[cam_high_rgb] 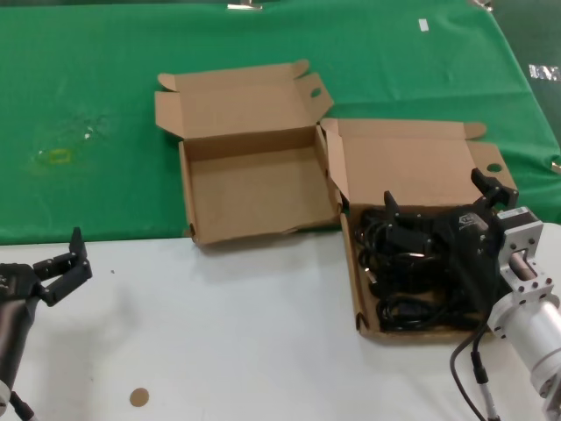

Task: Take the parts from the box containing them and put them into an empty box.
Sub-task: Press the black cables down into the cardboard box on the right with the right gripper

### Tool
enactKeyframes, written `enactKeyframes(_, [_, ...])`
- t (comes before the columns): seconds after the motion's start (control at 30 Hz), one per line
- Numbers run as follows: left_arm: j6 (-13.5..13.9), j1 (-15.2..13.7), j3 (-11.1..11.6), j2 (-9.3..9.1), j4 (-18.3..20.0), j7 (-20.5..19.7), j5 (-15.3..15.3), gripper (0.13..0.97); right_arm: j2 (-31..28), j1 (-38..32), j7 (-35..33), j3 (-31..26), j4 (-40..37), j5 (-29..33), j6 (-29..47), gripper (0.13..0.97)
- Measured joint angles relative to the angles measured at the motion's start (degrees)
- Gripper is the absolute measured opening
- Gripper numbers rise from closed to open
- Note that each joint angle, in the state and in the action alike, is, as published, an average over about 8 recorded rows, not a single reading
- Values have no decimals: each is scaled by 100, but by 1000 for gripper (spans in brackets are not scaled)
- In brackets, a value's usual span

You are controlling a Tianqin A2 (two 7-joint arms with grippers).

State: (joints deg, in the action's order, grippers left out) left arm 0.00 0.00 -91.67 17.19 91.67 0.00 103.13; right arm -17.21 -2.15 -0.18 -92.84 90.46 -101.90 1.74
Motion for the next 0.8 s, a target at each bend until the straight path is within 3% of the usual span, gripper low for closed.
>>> enactKeyframes(0.8, [0,0,0,0,0,0,0,956,-18,0,8,-22,2,-10,-17,966])
